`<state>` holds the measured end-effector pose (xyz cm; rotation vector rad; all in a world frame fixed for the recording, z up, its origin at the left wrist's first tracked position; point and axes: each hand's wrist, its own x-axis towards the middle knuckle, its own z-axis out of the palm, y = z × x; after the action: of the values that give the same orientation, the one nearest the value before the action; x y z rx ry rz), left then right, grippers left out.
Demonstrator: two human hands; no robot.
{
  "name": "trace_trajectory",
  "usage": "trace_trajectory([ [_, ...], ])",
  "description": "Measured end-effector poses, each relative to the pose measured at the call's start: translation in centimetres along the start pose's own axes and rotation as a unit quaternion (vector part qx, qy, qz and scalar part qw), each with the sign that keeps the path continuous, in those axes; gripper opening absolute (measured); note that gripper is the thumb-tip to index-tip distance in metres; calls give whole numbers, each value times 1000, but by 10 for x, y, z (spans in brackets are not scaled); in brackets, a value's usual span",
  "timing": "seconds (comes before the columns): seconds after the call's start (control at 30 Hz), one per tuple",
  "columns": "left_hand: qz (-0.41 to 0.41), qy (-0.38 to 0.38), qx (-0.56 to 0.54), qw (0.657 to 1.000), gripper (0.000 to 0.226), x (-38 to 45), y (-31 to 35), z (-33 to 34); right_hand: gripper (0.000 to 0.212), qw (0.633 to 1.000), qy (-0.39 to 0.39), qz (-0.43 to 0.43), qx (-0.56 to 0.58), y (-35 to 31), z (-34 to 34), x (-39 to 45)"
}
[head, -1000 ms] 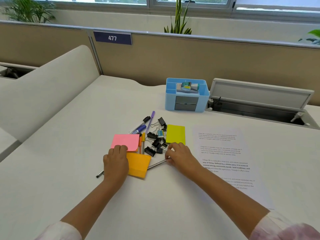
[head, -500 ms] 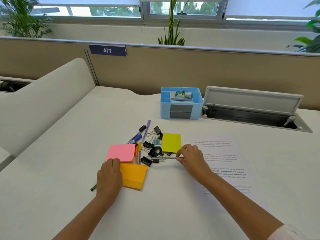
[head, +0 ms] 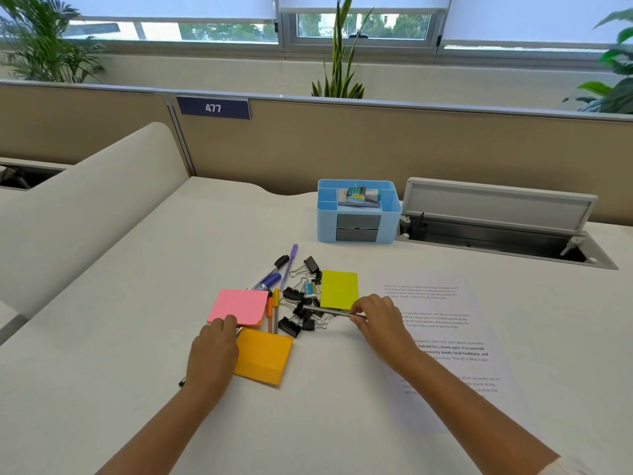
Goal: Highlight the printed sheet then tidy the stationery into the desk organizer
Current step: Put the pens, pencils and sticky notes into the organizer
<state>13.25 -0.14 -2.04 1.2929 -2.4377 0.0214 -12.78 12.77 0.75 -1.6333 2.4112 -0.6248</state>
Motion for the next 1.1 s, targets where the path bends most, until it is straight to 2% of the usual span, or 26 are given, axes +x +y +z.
trace_trajectory([
  [0.17, -10, -39, -8, 999, 35, 6, 1, -1, 20, 1000, -21, 7, 8, -5, -3, 2],
  [0.27, -10, -37, -3, 999, 36, 9, 5, -7, 17, 999, -13, 9, 30, -7, -7, 4],
  [0.47, 11, -42, -30, 999, 39, 19, 21, -29, 10, 990, -16, 34, 137, -8, -17, 10],
  [0.57, -10, -72, -77, 994, 36, 28, 31, -37, 13, 986, -6, 41, 161, -8, -18, 16],
  [0.7, -15, -160, -137, 978, 41, 38, 46, -40, 23, 987, 19, 34, 157, -7, -22, 26],
  [0.87, 2, -143, -176, 974, 35, 52, 50, -38, 21, 978, 71, 46, 189, -10, -34, 47],
  [1.1, -10, -106, -266, 958, 20, 95, 56, -40, 14, 944, 121, 106, 288, -22, -58, 96],
])
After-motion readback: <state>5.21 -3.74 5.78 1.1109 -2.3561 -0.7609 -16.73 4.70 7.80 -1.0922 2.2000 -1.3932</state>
